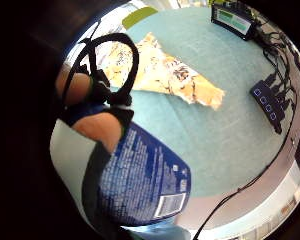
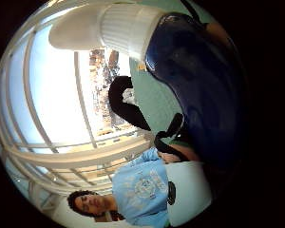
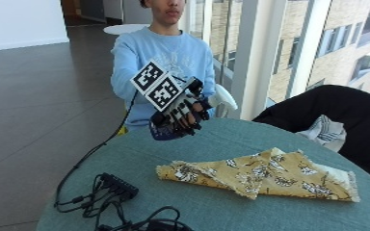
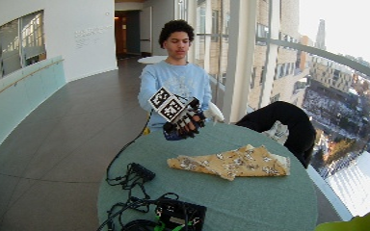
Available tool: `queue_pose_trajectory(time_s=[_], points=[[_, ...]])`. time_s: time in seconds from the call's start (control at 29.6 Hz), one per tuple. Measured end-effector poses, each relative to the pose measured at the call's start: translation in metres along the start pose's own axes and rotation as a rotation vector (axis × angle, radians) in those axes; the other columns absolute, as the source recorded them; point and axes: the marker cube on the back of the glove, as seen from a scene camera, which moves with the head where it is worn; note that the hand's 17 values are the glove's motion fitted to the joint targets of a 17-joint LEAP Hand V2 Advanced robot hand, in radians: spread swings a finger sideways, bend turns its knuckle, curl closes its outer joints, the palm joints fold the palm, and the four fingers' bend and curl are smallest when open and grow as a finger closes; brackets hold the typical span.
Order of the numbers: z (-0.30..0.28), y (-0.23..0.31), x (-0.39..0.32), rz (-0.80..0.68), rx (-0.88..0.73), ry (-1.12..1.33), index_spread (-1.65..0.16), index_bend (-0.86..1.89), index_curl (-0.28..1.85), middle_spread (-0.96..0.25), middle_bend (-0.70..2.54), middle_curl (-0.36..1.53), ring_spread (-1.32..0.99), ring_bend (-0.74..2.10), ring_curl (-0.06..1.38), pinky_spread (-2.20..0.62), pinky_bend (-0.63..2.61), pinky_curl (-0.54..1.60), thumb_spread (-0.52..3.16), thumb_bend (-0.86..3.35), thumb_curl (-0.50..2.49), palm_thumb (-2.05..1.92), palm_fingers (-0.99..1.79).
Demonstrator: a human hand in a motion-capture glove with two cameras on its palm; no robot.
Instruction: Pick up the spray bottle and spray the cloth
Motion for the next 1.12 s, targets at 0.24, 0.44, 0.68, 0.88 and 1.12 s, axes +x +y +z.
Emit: queue_pose_trajectory(time_s=[0.24, 0.44, 0.68, 0.88, 1.12], points=[[0.0020, -0.0002, -0.0016, 0.000, -0.009, 0.001, -0.28, 0.08, 0.21, -0.08, 0.25, 0.46, 0.01, 0.53, 0.39, 0.24, 0.31, 0.37, 0.71, -0.03, 0.67, 0.94, 1.00], [0.0046, 0.0000, -0.0017, -0.002, -0.020, 0.009, -0.28, 0.08, 0.20, -0.08, 0.25, 0.46, 0.01, 0.53, 0.39, 0.23, 0.31, 0.37, 0.70, -0.03, 0.67, 0.93, 1.00], [0.0029, 0.0000, -0.0032, 0.001, -0.012, 0.025, -0.28, 0.08, 0.20, -0.08, 0.25, 0.46, 0.01, 0.54, 0.39, 0.23, 0.32, 0.37, 0.70, -0.03, 0.67, 0.93, 1.00], [0.0020, -0.0008, -0.0024, 0.005, -0.011, 0.027, -0.28, 0.08, 0.20, -0.08, 0.25, 0.46, 0.01, 0.54, 0.39, 0.23, 0.31, 0.37, 0.70, -0.03, 0.67, 0.92, 1.00], [0.0011, -0.0003, -0.0012, 0.007, -0.016, 0.033, -0.27, 0.08, 0.20, -0.08, 0.25, 0.46, 0.01, 0.54, 0.39, 0.23, 0.31, 0.37, 0.70, -0.03, 0.68, 0.93, 1.01]])
